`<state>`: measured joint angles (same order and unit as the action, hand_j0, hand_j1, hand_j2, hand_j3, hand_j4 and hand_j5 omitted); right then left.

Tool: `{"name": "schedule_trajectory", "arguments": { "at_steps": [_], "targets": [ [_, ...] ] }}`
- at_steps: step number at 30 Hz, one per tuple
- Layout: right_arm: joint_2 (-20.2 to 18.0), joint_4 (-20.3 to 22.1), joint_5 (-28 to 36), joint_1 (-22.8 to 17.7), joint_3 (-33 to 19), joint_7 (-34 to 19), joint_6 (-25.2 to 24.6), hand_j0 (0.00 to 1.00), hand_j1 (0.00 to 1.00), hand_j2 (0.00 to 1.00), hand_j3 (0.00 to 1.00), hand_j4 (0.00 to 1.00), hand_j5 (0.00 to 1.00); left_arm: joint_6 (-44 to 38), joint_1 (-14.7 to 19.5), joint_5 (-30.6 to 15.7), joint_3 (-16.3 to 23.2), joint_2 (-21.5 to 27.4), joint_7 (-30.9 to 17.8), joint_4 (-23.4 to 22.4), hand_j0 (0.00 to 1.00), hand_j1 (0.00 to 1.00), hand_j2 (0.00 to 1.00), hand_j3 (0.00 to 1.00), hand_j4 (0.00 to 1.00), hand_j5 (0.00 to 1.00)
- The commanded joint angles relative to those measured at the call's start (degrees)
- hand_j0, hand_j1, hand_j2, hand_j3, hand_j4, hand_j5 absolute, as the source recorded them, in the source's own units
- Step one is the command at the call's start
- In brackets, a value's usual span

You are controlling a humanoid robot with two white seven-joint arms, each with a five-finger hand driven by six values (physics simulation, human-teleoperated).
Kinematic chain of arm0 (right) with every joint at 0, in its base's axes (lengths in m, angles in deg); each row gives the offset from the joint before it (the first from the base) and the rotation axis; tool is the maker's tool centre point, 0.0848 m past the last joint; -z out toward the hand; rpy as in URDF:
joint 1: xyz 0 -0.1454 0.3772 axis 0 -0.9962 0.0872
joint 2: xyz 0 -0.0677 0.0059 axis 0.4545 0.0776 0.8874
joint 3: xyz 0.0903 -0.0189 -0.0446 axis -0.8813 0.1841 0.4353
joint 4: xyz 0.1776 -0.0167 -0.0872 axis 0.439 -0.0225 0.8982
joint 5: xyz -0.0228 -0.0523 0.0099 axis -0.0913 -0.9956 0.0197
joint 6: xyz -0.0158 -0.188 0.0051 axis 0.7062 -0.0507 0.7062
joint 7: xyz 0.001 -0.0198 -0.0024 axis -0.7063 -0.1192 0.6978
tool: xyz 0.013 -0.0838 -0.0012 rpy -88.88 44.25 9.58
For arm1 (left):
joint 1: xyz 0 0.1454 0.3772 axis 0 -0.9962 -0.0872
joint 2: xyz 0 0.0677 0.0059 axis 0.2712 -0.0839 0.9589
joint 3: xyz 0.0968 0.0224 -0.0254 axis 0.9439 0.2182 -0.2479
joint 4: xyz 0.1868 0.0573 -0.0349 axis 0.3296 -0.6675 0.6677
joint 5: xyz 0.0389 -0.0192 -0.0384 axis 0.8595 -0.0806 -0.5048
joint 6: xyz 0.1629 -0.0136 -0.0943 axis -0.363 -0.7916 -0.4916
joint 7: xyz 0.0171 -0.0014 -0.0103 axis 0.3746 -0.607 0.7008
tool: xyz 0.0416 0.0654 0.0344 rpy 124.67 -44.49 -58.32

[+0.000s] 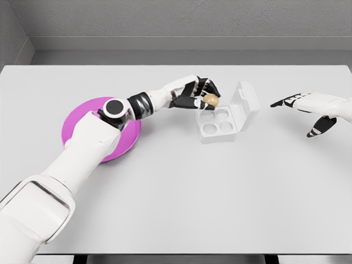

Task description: Pack egg into the box and close the box lid

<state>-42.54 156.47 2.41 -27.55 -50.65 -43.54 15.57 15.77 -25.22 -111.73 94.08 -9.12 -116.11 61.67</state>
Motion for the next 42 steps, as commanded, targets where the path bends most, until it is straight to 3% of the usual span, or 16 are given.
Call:
{"name": "schedule_trajectory", "arguments": {
  "at_steps": [1, 10, 35, 38, 40, 41, 42],
  "targets": [
    [-0.1, 0.0, 0.3, 0.0, 0.0, 0.0, -0.1, 1.0, 1.0, 1.0, 1.0, 1.0, 1.0, 0.1, -0.1, -0.4, -0.1, 0.1, 0.0, 0.3, 0.4, 0.4, 0.4, 0.4, 0.4, 0.4],
    [-0.1, 0.0, 0.3, 0.0, 0.0, 0.0, -0.1, 1.0, 1.0, 1.0, 1.0, 1.0, 1.0, 0.1, -0.2, -0.3, -0.1, 0.2, 0.0, 0.8, 0.59, 0.59, 0.59, 0.59, 0.59, 0.59],
    [-0.2, 0.5, 0.3, -0.1, 0.0, 0.0, -0.1, 1.0, 1.0, 1.0, 1.0, 1.0, 1.0, 0.6, -1.1, -0.2, -0.1, 2.2, 0.0, 2.5, 0.69, 0.69, 0.69, 0.69, 0.69, 0.69],
    [-0.2, 0.5, 0.3, -0.1, 0.0, 0.0, -0.1, 1.0, 1.0, 1.0, 1.0, 1.0, 1.0, 0.5, -0.6, -0.4, -0.1, 4.6, 0.0, 6.5, 0.74, 0.74, 0.74, 0.74, 0.74, 0.74],
    [-0.2, 0.5, 0.3, -0.1, 0.0, 0.0, -0.1, 1.0, 1.0, 1.0, 1.0, 1.0, 1.0, 0.2, -0.4, -0.4, 0.0, 9.2, 0.0, 14.2, 0.87, 0.87, 0.87, 0.87, 0.87, 0.87],
    [-0.2, 0.5, 0.3, -0.1, 0.0, 0.0, -0.1, 1.0, 1.0, 1.0, 1.0, 1.0, 1.0, 0.2, -0.3, -0.3, 0.2, 12.8, 0.0, 19.8, 1.0, 1.0, 1.0, 1.0, 1.0, 1.0],
    [-0.2, 0.5, 0.3, 0.0, 0.0, 0.0, -0.1, 1.0, 1.0, 1.0, 1.0, 1.0, 1.0, 0.5, -0.4, -0.3, 0.1, 16.5, 0.0, 25.2, 1.0, 1.0, 1.0, 1.0, 1.0, 1.0]
  ]
}}
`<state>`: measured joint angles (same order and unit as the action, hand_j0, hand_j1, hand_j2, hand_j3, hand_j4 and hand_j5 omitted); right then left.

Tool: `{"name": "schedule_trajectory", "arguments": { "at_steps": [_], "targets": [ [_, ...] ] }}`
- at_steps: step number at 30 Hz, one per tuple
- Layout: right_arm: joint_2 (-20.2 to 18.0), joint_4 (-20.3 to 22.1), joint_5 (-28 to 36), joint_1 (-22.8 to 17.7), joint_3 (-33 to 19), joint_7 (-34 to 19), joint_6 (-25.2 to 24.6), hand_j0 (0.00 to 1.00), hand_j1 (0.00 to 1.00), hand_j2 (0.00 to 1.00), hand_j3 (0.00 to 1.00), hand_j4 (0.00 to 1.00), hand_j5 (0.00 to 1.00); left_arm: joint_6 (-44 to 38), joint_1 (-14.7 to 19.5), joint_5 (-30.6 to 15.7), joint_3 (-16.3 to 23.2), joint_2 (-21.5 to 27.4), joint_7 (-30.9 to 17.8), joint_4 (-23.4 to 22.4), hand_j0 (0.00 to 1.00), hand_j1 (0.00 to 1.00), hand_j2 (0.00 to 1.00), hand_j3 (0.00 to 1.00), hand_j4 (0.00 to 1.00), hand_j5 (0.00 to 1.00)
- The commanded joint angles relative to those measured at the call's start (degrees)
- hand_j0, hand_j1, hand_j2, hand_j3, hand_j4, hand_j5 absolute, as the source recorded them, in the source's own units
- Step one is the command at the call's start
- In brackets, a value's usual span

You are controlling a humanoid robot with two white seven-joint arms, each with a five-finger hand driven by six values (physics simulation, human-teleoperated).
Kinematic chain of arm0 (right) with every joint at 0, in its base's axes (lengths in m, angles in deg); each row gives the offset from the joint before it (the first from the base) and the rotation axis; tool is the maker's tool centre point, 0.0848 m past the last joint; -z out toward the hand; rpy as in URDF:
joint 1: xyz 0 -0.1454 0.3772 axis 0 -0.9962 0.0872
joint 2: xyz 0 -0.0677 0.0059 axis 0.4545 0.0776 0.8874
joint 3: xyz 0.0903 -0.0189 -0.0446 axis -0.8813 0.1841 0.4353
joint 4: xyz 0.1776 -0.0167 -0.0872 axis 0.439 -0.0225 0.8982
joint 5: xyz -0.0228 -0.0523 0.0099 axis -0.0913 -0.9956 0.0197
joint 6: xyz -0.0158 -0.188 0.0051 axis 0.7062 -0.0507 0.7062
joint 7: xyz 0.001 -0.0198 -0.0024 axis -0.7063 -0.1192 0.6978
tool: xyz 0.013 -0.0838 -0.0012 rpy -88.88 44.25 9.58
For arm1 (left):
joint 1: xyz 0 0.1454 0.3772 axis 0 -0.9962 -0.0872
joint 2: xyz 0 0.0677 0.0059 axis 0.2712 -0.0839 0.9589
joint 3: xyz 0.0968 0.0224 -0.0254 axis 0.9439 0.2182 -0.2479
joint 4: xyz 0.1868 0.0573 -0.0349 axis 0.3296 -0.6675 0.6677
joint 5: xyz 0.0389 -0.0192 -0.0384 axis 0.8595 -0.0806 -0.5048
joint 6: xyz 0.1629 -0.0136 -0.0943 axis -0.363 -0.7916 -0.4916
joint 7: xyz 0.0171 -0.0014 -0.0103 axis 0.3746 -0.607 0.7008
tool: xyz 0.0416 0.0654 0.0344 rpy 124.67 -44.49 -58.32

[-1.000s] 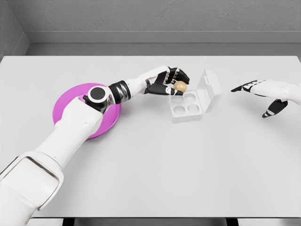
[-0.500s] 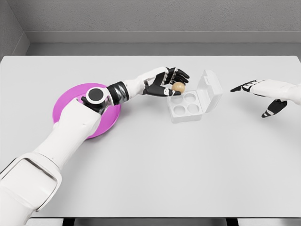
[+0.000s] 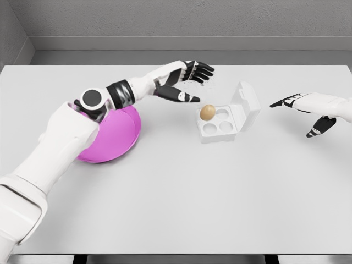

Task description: Pack egg into the box and close the box lid

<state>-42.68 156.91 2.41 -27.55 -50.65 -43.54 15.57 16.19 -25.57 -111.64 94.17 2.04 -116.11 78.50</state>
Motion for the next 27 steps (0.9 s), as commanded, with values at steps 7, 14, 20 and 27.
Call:
{"name": "schedule_trajectory", "arguments": {
  "at_steps": [7, 14, 20, 27],
  "targets": [
    [0.2, -0.6, 0.3, 0.8, 0.0, 0.0, 0.0, 1.0, 1.0, 1.0, 1.0, 1.0, 1.0, 11.8, -0.6, 14.1, 0.1, 31.2, 0.0, 36.2, 1.0, 1.0, 1.0, 1.0, 1.0, 1.0],
    [3.3, -0.8, 0.3, 0.8, 1.8, 0.0, -0.1, 1.0, 1.0, 1.0, 1.0, 1.0, 1.0, 18.8, -1.2, 17.7, 0.1, 36.0, 0.0, 42.0, 1.0, 1.0, 1.0, 1.0, 1.0, 1.0],
    [5.1, -1.9, 0.1, 1.7, 3.2, 0.0, -0.1, 1.0, 1.0, 1.0, 1.0, 1.0, 1.0, 19.8, -4.2, 17.8, 0.1, 41.4, 0.0, 40.3, 1.0, 1.0, 1.0, 1.0, 1.0, 1.0],
    [4.6, 2.1, 0.2, 2.5, 3.4, 0.0, 1.1, 1.0, 1.0, 1.0, 1.0, 1.0, 1.0, 19.8, -4.6, 17.7, 0.1, 42.0, 0.0, 40.5, 1.0, 1.0, 1.0, 1.0, 1.0, 1.0]
  ]
}}
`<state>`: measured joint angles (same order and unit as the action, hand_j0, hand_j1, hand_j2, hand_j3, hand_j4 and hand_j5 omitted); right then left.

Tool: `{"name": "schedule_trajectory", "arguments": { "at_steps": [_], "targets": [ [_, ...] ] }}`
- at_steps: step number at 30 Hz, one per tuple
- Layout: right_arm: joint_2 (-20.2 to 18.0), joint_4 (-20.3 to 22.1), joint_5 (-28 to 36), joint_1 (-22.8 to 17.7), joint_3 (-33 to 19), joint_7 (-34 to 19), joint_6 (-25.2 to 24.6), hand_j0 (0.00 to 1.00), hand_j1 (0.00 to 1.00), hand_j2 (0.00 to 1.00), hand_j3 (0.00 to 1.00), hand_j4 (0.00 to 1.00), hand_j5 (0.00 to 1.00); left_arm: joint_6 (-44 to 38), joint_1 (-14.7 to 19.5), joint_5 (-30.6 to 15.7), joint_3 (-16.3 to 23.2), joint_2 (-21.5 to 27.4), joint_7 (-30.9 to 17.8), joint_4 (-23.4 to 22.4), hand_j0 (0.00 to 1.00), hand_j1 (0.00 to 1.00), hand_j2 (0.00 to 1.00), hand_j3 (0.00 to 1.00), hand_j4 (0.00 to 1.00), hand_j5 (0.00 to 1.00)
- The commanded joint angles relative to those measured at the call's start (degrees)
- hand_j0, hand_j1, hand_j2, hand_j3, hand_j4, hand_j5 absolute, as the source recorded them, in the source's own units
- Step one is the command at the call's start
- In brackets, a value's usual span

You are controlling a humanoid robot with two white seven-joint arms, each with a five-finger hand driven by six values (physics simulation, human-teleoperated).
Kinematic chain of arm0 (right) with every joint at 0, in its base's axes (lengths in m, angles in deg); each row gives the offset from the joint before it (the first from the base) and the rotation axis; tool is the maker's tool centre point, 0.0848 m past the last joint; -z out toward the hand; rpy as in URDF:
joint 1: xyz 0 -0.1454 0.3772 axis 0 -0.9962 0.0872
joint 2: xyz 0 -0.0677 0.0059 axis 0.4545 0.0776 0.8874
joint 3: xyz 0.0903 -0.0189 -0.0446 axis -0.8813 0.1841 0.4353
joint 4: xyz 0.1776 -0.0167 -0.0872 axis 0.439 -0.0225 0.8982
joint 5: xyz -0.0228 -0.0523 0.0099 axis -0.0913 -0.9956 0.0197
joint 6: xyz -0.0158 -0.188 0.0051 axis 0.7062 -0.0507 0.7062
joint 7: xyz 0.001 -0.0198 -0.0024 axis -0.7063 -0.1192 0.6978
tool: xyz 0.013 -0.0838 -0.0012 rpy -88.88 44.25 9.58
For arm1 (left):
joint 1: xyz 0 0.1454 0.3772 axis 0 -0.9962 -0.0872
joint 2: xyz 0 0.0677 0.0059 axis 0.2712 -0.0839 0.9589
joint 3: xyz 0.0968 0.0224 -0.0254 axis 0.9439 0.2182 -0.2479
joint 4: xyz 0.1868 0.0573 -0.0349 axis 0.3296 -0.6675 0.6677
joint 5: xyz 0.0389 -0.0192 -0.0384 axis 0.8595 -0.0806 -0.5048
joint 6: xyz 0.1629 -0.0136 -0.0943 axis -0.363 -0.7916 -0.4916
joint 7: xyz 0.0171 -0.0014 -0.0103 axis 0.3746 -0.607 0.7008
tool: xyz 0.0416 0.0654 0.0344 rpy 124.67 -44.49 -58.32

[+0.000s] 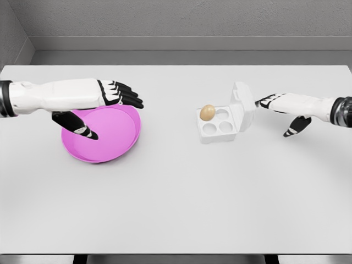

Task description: Pack egg into the box and close the box lid

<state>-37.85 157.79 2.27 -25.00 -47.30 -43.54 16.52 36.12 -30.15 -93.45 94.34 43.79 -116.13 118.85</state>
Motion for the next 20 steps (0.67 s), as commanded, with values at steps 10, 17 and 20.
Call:
{"name": "schedule_trajectory", "arguments": {
  "at_steps": [10, 17, 20],
  "targets": [
    [-0.7, 7.8, 0.5, 1.1, 0.0, 0.0, -0.5, 1.0, 1.0, 1.0, 1.0, 1.0, 1.0, -0.1, -0.1, -0.3, 0.1, 0.4, 0.0, -0.2, 1.0, 1.0, 1.0, 1.0, 1.0, 1.0],
    [-0.8, 10.8, 0.5, 1.9, 0.6, 0.0, -0.4, 1.0, 1.0, 1.0, 1.0, 1.0, 1.0, -0.1, -0.8, -0.3, 0.0, 0.8, 0.0, -0.2, 1.0, 1.0, 1.0, 1.0, 1.0, 1.0],
    [-2.8, 10.6, 0.5, 1.8, -2.7, 0.0, -0.2, 1.0, 1.0, 1.0, 1.0, 1.0, 1.0, -0.1, -0.8, -0.3, -0.3, 1.4, 0.0, -0.1, 1.0, 1.0, 1.0, 1.0, 1.0, 1.0]
  ]
}}
